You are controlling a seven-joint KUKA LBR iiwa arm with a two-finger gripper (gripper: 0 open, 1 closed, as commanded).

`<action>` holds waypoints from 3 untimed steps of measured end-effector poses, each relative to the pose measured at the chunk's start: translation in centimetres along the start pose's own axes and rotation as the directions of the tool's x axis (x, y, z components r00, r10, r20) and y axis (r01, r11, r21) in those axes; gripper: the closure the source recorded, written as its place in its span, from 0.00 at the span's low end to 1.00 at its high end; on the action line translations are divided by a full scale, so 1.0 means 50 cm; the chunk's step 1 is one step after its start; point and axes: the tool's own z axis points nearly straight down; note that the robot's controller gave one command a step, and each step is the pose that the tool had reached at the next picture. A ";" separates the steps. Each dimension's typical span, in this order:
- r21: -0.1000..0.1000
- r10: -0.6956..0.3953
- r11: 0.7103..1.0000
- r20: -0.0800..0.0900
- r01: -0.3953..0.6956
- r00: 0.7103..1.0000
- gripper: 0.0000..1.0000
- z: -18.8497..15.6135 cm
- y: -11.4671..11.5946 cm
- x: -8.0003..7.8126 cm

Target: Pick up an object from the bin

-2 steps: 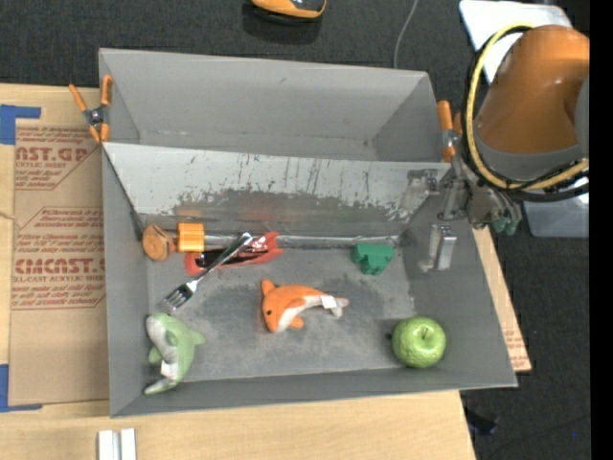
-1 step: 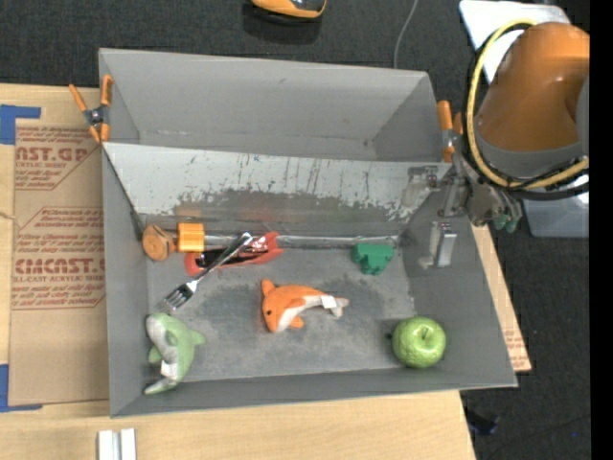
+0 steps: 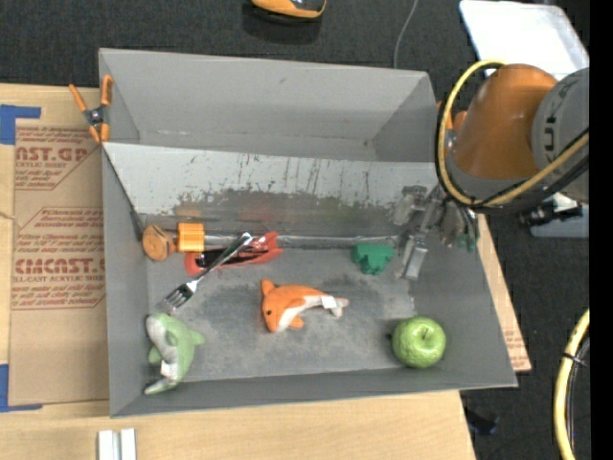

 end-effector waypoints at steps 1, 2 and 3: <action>0.001 -0.126 0.992 0.006 0.126 0.992 0.00 0.025 -0.006 -0.009; 0.001 0.164 0.986 -0.006 -0.164 0.986 0.00 0.119 0.003 0.002; -0.001 0.023 1.000 0.008 -0.023 1.000 0.00 0.207 0.024 -0.001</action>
Offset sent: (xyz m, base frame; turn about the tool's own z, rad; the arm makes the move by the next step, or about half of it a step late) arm -0.0005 0.0004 -0.0588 0.1733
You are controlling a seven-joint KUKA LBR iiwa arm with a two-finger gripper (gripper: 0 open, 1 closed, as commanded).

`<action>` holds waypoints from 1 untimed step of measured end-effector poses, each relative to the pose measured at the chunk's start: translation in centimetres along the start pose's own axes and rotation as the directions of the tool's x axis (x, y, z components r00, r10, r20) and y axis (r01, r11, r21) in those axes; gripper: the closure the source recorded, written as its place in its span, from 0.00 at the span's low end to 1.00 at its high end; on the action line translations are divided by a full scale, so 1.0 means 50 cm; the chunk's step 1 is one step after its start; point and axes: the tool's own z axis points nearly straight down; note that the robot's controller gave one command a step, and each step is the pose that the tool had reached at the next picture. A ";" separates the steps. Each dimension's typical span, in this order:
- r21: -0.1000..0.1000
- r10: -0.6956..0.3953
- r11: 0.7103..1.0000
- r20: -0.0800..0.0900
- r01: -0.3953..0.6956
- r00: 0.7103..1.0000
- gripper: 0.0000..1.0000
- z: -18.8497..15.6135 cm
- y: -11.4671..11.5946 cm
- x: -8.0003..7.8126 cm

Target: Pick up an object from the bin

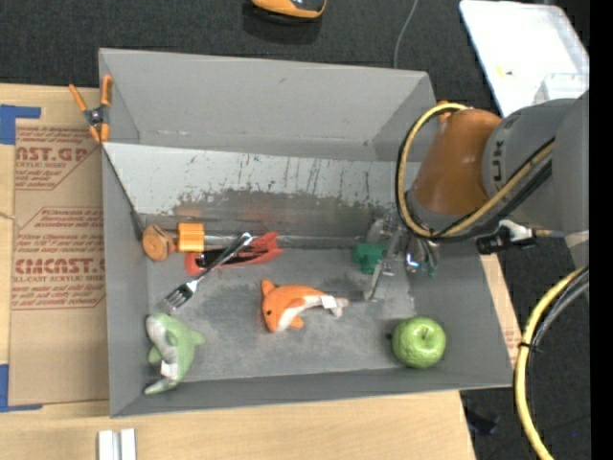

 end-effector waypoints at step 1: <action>0.000 0.218 0.976 0.001 -0.218 0.976 1.00 -0.003 0.007 0.010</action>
Offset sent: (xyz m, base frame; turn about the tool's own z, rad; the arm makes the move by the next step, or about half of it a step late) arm 0.0000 0.0000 0.0000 0.0000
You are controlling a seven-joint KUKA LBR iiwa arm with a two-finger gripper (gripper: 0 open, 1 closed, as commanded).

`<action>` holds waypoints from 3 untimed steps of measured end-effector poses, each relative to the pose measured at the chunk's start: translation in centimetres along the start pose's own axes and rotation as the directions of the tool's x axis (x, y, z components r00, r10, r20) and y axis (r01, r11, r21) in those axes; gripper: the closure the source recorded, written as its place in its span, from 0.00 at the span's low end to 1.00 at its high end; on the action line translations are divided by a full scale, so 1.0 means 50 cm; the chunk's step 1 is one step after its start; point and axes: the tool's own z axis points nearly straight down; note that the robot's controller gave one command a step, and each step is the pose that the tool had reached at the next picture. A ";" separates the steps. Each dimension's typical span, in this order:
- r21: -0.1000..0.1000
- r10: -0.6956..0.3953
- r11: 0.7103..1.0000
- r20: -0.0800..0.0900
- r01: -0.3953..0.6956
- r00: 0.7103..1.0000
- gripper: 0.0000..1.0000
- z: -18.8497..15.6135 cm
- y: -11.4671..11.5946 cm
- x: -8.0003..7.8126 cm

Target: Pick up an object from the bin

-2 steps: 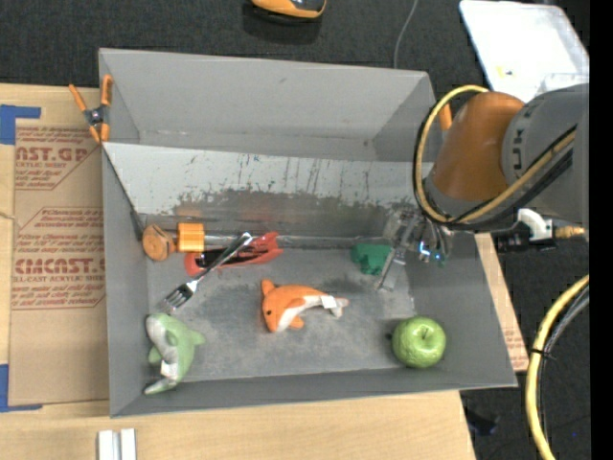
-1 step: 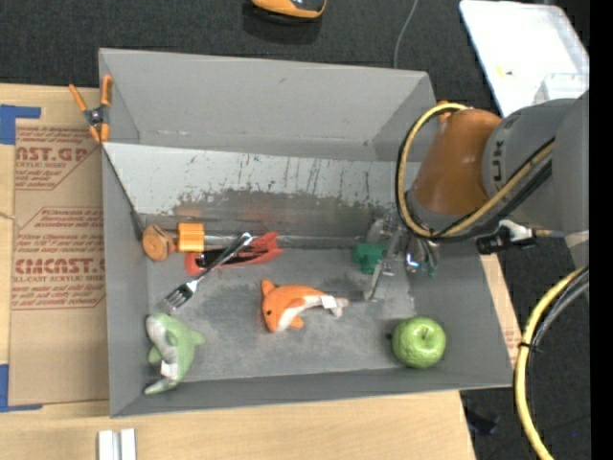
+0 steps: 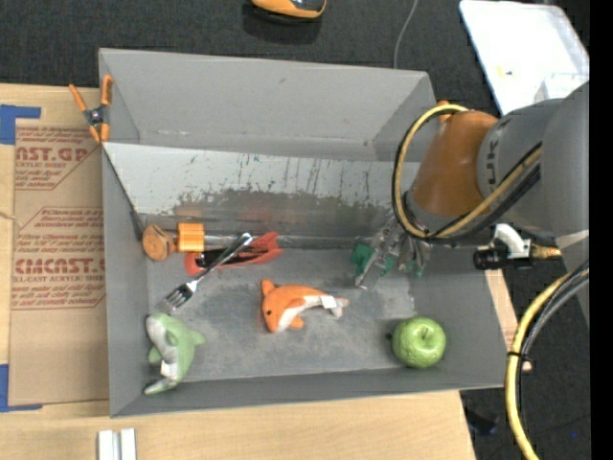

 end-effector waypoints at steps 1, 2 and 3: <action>0.000 0.000 1.000 0.000 0.000 1.000 1.00 0.000 0.000 0.000; 0.004 0.000 1.000 -0.011 0.000 1.000 1.00 -0.061 -0.002 0.006; 0.000 0.000 1.000 -0.001 0.000 1.000 1.00 -0.169 0.000 -0.002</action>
Offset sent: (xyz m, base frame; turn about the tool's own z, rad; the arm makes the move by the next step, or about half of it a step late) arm 0.0000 -0.0001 0.1694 0.0001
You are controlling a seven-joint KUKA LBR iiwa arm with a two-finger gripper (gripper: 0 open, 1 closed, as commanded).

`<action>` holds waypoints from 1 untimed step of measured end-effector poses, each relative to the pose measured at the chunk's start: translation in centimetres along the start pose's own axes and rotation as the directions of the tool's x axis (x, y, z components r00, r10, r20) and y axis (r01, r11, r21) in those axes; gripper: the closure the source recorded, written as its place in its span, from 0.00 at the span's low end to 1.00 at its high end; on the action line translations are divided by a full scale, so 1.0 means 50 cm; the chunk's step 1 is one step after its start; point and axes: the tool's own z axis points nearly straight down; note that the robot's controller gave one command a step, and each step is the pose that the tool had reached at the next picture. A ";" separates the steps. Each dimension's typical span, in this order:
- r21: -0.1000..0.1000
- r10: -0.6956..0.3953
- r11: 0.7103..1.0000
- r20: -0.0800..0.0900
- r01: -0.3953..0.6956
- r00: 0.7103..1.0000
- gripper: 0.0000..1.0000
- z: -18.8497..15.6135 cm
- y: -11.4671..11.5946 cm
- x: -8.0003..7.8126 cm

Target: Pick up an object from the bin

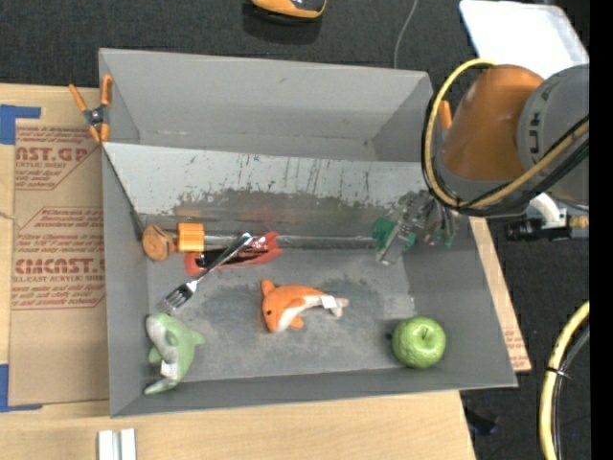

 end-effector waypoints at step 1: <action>-0.001 -0.001 1.000 0.000 0.001 1.000 1.00 -0.077 0.001 -0.001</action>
Offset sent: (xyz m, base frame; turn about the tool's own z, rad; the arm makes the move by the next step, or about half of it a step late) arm -0.0001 0.0002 0.0565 -0.0009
